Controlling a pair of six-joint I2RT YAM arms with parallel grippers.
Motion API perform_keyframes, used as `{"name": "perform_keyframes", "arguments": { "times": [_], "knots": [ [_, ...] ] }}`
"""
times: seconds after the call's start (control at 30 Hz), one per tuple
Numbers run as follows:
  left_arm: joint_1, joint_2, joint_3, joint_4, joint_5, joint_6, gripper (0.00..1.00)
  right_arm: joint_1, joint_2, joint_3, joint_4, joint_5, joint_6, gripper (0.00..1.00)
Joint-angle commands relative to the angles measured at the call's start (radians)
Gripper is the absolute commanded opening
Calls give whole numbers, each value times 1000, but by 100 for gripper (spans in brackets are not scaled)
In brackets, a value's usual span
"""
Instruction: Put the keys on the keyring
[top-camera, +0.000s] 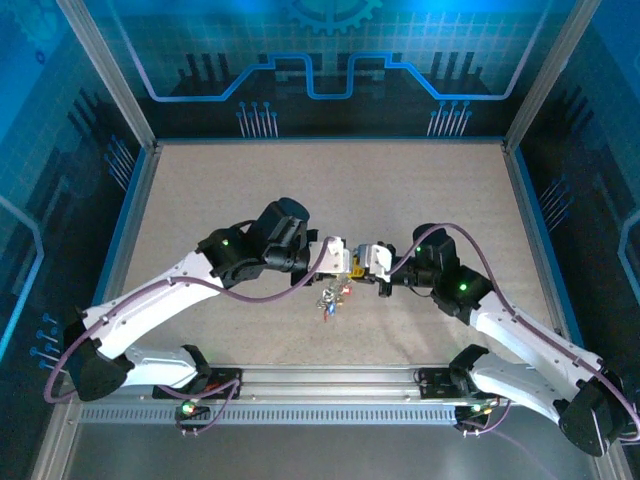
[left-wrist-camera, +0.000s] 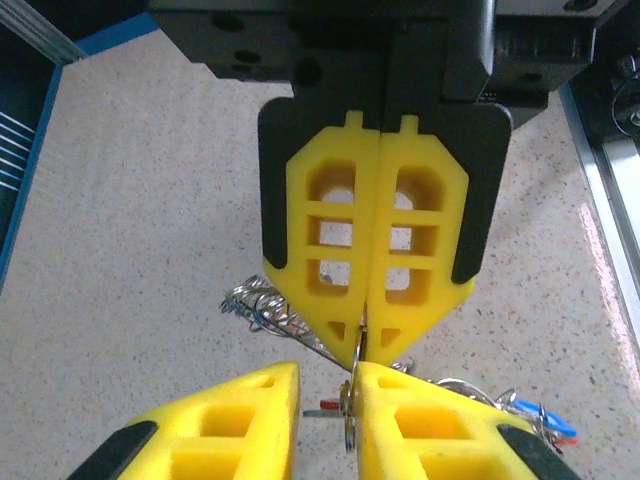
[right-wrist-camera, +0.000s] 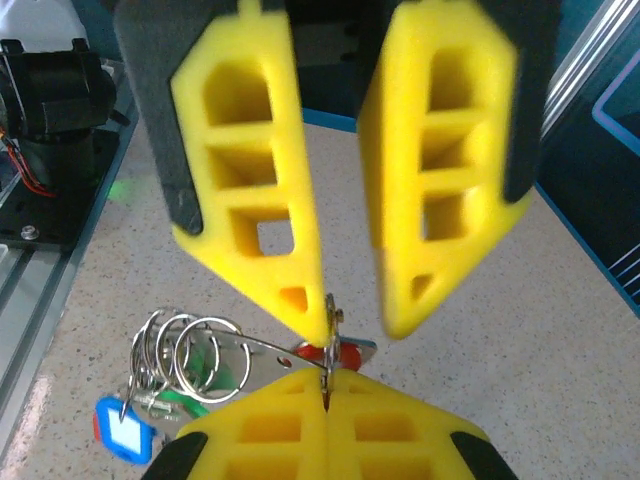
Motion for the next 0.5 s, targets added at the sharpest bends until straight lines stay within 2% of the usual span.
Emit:
{"name": "perform_keyframes", "arguments": {
  "times": [0.0, 0.17, 0.47],
  "knots": [
    [14, -49, -41, 74, 28, -29, 23, 12, -48, -51, 160, -9, 60, 0],
    [20, -107, -138, 157, 82, -50, 26, 11, -87, -117, 295, 15, 103, 0],
    [20, -160, -251, 299, 102, -129, 26, 5, -94, -129, 329, 12, 124, 0]
  ]
}}
